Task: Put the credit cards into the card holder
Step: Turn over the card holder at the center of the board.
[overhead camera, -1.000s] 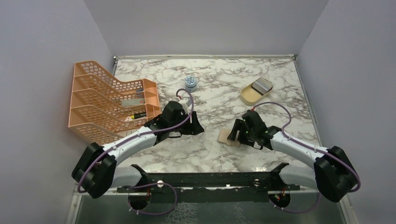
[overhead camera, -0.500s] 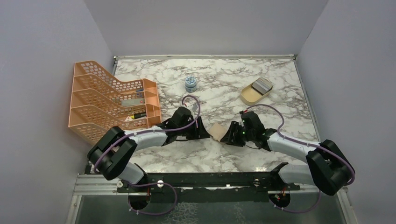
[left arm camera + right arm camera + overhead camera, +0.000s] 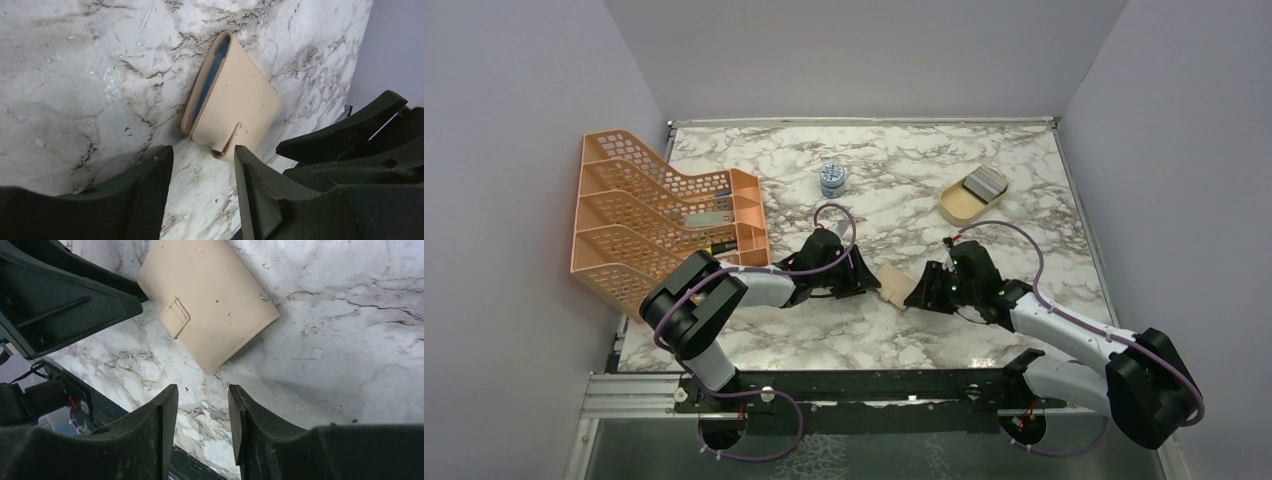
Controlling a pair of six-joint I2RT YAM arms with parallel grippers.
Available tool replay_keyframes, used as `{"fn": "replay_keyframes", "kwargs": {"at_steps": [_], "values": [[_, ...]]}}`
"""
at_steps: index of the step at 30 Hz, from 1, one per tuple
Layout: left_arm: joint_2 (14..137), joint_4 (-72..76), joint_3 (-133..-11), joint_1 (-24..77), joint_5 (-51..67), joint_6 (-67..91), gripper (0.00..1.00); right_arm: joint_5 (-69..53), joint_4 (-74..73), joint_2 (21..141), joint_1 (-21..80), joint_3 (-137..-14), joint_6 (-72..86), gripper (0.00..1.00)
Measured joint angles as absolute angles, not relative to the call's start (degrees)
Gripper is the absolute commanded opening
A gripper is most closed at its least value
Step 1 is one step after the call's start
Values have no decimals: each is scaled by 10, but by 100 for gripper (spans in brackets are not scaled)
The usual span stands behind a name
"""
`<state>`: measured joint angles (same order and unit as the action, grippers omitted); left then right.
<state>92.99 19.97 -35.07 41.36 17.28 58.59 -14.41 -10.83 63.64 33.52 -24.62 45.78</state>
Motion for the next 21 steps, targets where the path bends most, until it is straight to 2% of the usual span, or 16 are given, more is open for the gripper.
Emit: {"fn": "replay_keyframes", "kwargs": {"at_steps": [5, 7, 12, 21], "values": [[954, 220, -363, 414, 161, 613, 39, -114, -141, 602, 335, -246, 448, 42], [963, 223, -370, 414, 156, 622, 25, -105, -153, 598, 335, -246, 440, 42], [967, 225, -373, 414, 141, 632, 0, -94, -189, 598, 335, -251, 412, 45], [938, 213, -381, 414, 149, 634, 0, -88, -206, 585, 361, -294, 357, 55]]}}
